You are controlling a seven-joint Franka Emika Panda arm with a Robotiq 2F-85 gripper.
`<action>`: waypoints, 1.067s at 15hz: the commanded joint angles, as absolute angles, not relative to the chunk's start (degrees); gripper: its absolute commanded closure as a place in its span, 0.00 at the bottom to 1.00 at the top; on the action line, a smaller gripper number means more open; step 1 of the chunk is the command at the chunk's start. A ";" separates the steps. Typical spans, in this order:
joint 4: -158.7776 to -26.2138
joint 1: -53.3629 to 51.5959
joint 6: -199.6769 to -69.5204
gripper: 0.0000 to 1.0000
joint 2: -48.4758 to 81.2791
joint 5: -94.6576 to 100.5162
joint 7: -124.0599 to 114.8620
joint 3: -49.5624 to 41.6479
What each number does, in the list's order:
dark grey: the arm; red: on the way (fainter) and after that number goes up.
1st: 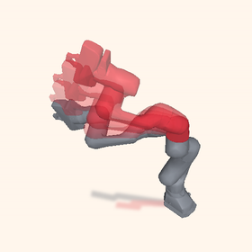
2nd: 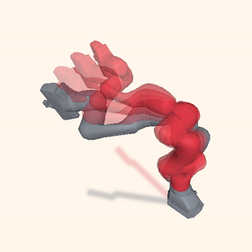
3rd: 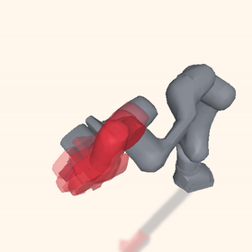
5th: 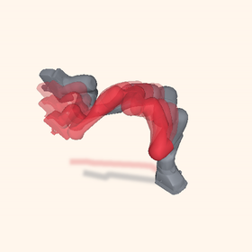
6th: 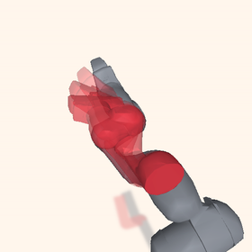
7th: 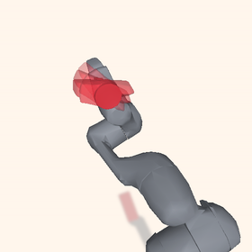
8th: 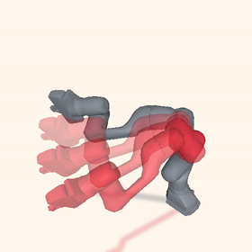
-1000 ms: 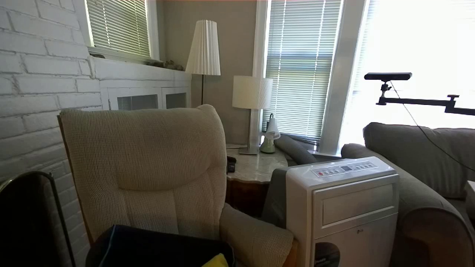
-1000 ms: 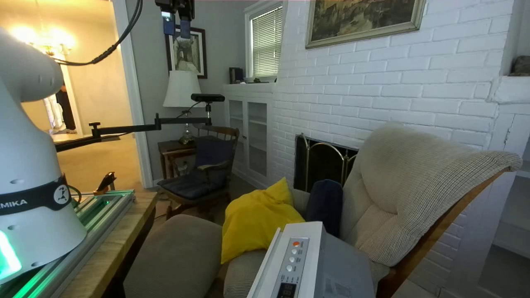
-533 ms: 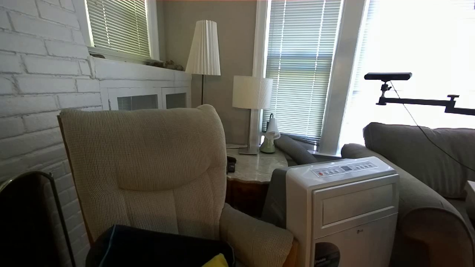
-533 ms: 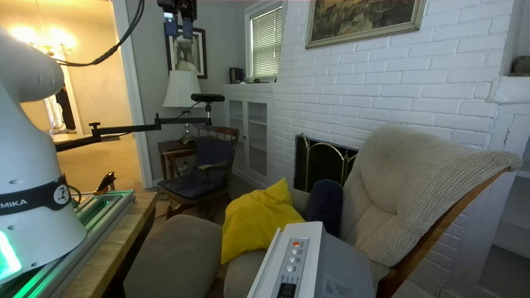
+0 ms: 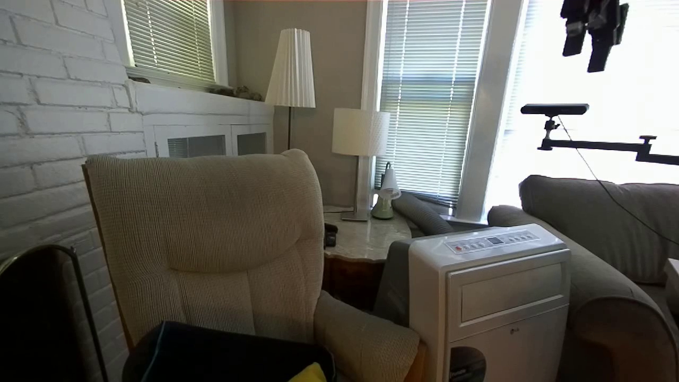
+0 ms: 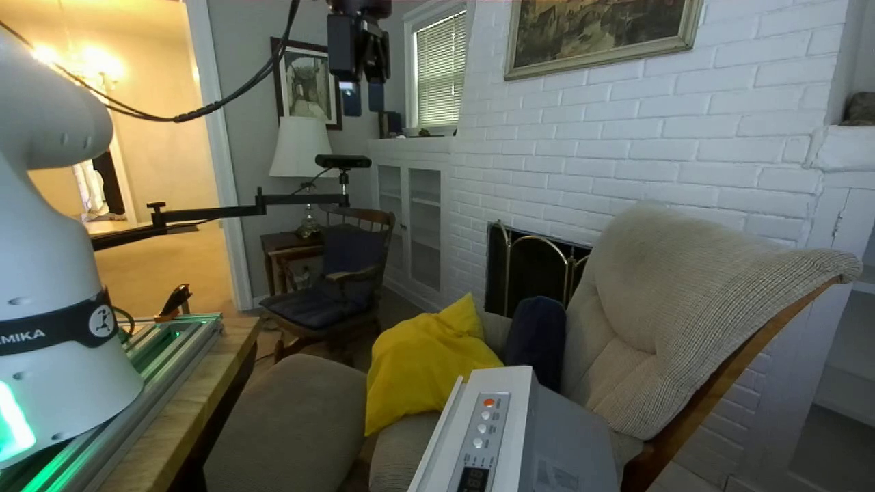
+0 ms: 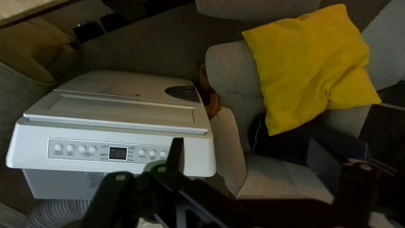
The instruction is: Turn on the air conditioner, then press some random buttons
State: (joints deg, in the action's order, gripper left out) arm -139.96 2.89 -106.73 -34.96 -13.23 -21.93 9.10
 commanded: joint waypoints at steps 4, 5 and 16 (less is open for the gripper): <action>-142.49 3.01 -120.18 0.00 -25.03 -7.55 -23.34 9.46; -142.85 2.98 -121.81 0.00 -23.80 -6.77 -23.50 9.37; -147.34 3.90 -143.25 0.00 -10.88 0.53 -26.32 7.50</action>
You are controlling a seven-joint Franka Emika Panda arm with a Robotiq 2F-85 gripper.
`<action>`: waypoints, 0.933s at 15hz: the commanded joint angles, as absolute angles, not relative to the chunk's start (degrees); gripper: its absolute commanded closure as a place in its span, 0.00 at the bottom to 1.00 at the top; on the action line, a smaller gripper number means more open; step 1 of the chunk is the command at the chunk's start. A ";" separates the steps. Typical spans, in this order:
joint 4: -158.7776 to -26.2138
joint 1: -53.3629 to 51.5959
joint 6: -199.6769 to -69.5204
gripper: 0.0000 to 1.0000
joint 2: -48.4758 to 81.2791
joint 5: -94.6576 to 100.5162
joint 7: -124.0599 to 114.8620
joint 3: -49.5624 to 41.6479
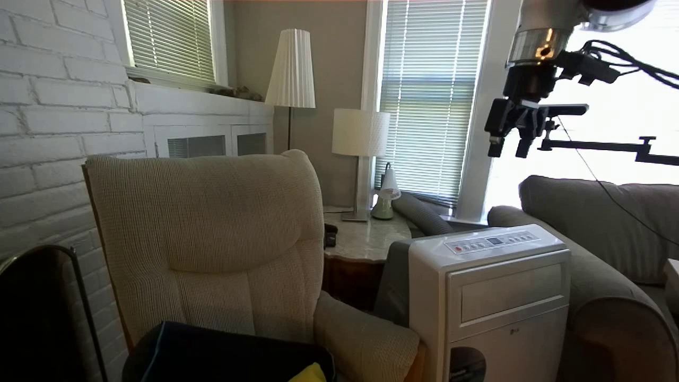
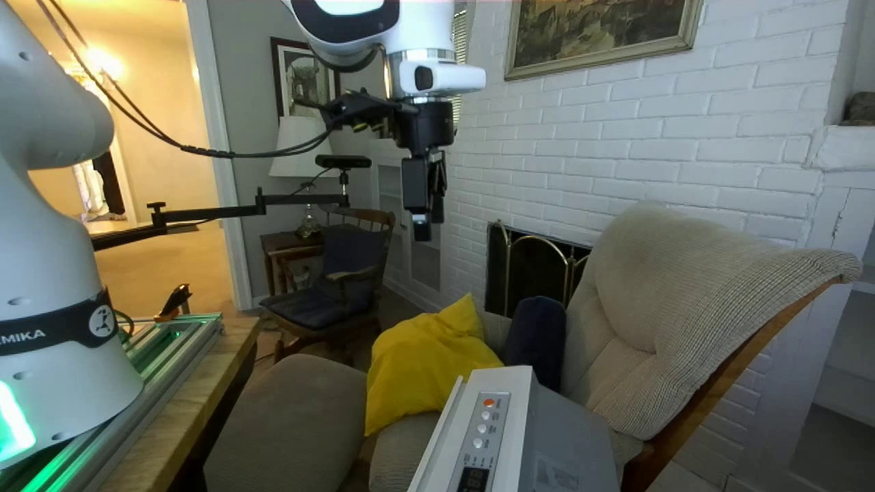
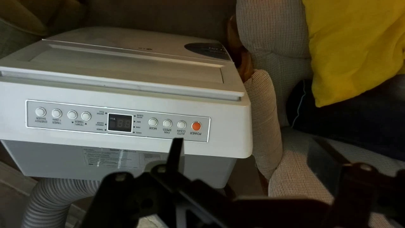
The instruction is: Turn on the air conditioner, then press some random buttons
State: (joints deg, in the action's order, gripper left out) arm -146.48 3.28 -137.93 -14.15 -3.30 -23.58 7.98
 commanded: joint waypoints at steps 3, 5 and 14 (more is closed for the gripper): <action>-147.63 4.87 -148.04 0.00 -7.18 4.94 -29.04 6.85; -147.42 5.38 -149.92 0.00 -4.52 8.04 -31.21 6.00; -146.96 3.47 -147.35 0.00 -2.51 5.22 -29.38 3.39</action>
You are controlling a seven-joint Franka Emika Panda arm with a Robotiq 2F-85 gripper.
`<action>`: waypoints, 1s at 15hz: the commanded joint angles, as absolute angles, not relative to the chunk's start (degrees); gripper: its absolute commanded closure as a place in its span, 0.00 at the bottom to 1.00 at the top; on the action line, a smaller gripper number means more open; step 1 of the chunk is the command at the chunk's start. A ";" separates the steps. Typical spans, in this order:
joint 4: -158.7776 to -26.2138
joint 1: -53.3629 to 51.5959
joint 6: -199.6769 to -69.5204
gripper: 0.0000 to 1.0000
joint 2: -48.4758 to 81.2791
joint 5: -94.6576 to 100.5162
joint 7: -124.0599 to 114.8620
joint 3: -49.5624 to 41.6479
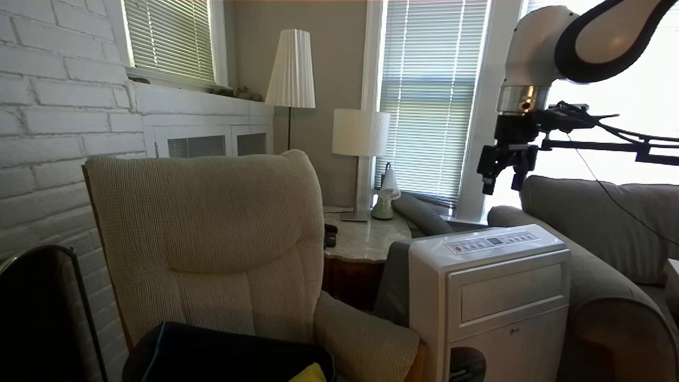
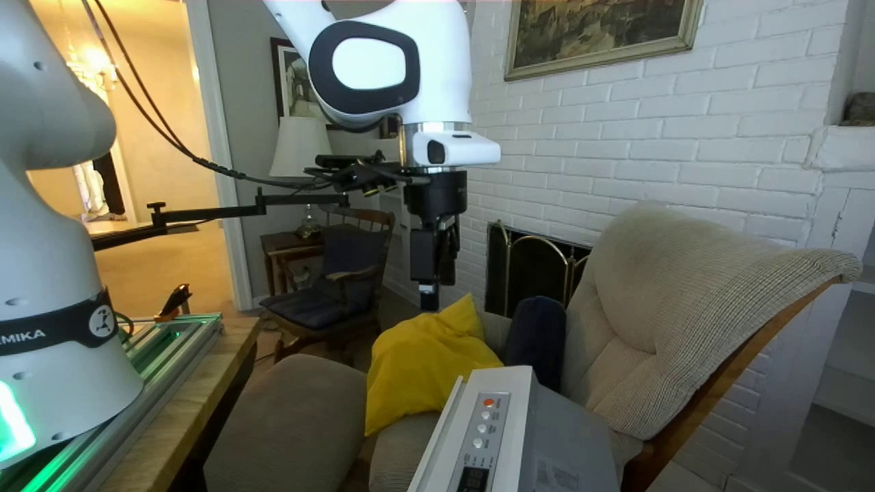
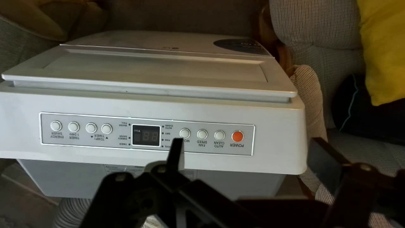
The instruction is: Turn on the air conditioner, then press some random buttons
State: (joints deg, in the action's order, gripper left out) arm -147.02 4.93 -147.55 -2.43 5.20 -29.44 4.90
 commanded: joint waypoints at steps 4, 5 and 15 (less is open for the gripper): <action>-144.87 3.27 -148.38 0.00 1.51 5.72 -30.72 2.85; -144.36 3.14 -148.60 0.00 2.65 5.16 -30.27 2.60; -139.30 -0.47 -161.04 0.66 15.65 4.29 -28.79 -2.13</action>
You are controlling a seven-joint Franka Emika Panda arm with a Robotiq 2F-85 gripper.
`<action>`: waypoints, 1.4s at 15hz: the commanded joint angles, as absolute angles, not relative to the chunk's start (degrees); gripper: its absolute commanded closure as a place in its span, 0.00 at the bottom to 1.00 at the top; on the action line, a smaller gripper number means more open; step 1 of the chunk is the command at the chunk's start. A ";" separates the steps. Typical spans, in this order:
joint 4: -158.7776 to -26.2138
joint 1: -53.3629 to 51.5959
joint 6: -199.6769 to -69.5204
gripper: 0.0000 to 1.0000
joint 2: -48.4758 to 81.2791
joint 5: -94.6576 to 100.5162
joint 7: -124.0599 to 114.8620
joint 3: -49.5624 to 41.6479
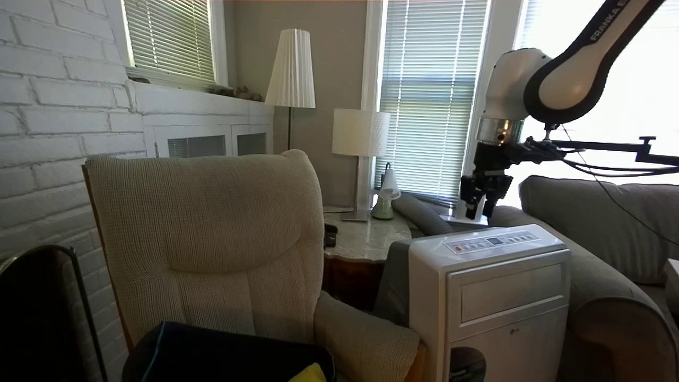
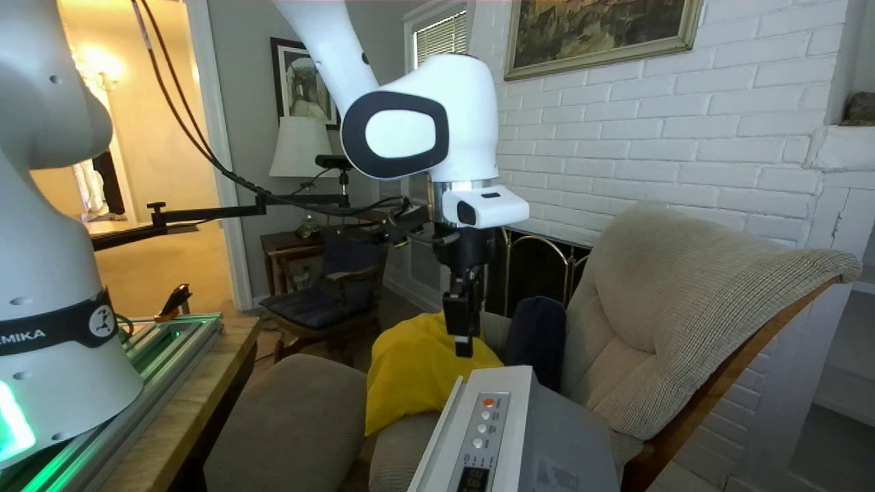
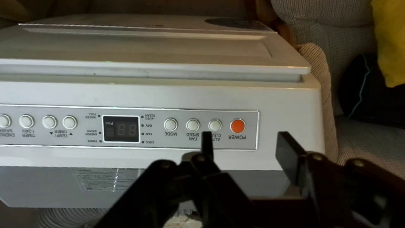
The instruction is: Turn on the air conditioner, then press some random buttons
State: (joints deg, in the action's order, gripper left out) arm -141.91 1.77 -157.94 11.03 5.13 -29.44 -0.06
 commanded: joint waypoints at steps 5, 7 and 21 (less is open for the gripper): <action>-138.03 -4.80 -166.60 0.99 20.99 5.06 -28.42 -5.70; -137.58 -6.48 -167.94 1.00 22.71 4.56 -28.04 -6.93; -134.74 -11.51 -172.86 1.00 29.48 1.84 -25.55 -11.02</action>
